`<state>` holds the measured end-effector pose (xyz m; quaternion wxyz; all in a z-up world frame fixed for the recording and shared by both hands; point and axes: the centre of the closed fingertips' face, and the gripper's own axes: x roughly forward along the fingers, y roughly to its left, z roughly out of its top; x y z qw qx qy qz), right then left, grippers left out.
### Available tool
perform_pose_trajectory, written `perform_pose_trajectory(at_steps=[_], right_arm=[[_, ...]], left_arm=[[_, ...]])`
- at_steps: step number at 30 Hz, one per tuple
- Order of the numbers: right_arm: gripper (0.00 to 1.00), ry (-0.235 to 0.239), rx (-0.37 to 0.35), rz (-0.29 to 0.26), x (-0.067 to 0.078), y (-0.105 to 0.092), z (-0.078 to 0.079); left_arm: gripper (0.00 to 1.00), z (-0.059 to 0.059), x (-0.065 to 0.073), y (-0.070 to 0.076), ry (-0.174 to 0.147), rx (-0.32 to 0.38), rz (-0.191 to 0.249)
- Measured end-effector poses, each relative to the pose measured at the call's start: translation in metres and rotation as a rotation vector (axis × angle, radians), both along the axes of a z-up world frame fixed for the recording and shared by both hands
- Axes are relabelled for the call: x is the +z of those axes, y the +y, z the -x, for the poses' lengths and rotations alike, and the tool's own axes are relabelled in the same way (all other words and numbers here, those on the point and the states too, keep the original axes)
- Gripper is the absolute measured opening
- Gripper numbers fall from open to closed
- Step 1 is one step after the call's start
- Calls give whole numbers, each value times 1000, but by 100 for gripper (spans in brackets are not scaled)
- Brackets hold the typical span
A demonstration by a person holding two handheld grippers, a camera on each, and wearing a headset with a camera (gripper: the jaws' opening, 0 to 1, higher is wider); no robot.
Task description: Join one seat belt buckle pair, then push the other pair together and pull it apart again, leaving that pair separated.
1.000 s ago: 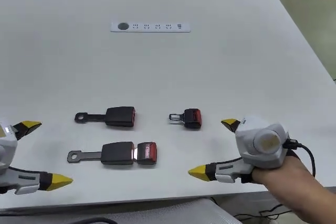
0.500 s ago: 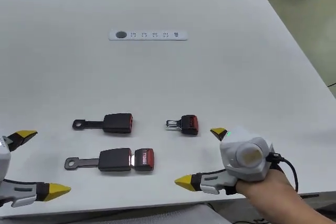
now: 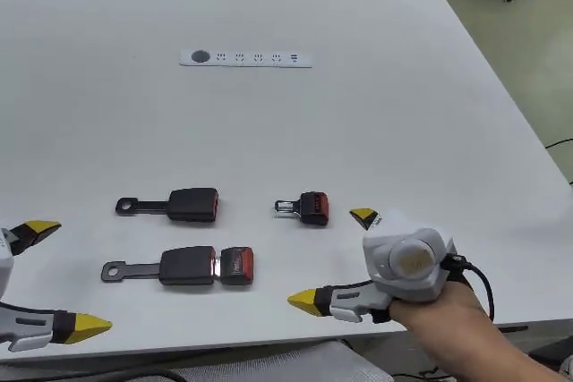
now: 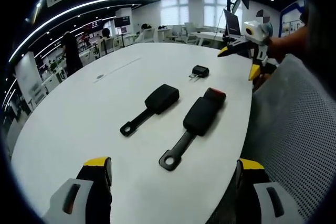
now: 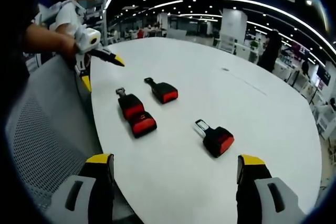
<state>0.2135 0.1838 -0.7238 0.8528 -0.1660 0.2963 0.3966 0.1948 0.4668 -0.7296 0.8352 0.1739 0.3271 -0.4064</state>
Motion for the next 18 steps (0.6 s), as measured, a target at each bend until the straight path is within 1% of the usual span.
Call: perform_pose_trajectory(at_steps=[1,2,4,5,8,11,13,15,16,18], right_arm=[[99,-1,-1,1,0,-1,1],[99,0,-5,3,0,-3,1],[99,5,-17,2,0,-6,1],[99,10,-37,9,-1,-10,0],[99,11,-47,3,-1,-12,2],[99,7,-55,-6,1,-11,2],[99,8,-58,-8,1,-11,2],[99,18,-67,-17,0,-9,4],[99,24,-75,-32,-1,-8,5],[99,35,-82,-27,-7,-8,7]], left_arm=[[100,1,1,-1,-1,3,3],[100,-1,-2,5,2,9,1],[100,-2,-2,8,-4,17,1],[100,-2,0,8,-7,23,5],[100,-3,4,5,-22,29,4],[100,-6,4,7,-32,35,4],[100,-6,3,8,-32,37,3],[100,-5,-3,9,-30,27,-9],[100,-5,-2,9,-30,20,-15],[100,-4,-1,9,-47,8,-32]])
